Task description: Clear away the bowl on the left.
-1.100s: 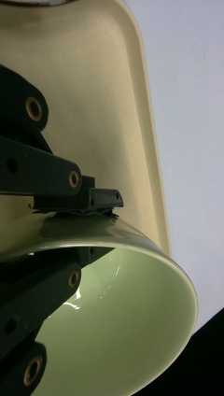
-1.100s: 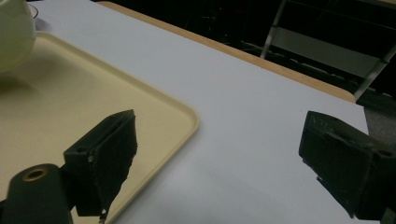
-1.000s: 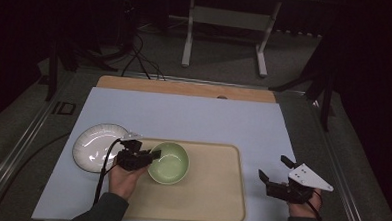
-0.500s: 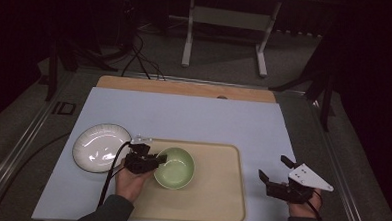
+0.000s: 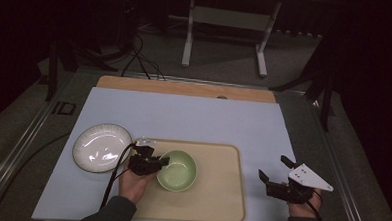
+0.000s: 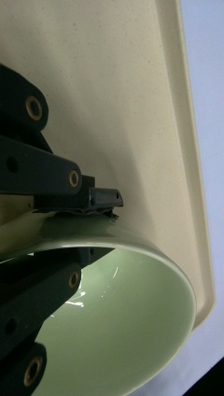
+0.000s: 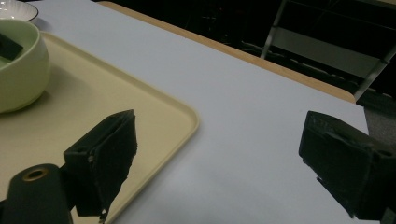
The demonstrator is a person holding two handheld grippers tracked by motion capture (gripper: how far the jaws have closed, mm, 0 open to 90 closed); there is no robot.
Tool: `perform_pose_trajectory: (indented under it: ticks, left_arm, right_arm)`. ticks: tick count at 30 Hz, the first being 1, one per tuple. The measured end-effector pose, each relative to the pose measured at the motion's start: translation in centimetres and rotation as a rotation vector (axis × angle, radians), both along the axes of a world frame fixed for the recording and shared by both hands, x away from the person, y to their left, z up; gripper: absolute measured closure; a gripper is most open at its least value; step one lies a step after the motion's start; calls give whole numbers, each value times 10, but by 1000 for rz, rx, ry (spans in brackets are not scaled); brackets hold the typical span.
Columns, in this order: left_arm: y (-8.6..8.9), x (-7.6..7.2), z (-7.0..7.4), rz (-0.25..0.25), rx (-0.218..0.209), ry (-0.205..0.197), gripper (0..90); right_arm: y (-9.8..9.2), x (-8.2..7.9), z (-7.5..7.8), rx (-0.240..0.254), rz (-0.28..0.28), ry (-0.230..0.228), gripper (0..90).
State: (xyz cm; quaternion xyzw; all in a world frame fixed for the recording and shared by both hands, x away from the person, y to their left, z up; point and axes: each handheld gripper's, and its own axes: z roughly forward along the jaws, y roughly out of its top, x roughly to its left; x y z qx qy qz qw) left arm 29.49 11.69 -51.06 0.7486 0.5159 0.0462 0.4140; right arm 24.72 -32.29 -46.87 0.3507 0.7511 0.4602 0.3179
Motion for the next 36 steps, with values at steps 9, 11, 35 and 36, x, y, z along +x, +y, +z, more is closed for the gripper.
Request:
perform_pose_trajectory:
  ticks: [9, 11, 35, 36]
  left_arm:
    - [-4, 1, -3, 12, 30, -22, 808]
    - [-4, 1, -4, 14, 32, -22, 792]
    - [-1, -10, 16, 29, 136, -156, 436]
    - [0, -10, 18, 30, 139, -160, 432]
  right_arm:
    - [0, 0, 0, -4, 0, 2, 109]
    - [0, 0, 0, -3, 0, 2, 109]
    - [0, 0, 0, -3, 2, 0, 109]
    - [0, 0, 0, -3, 2, 0, 109]
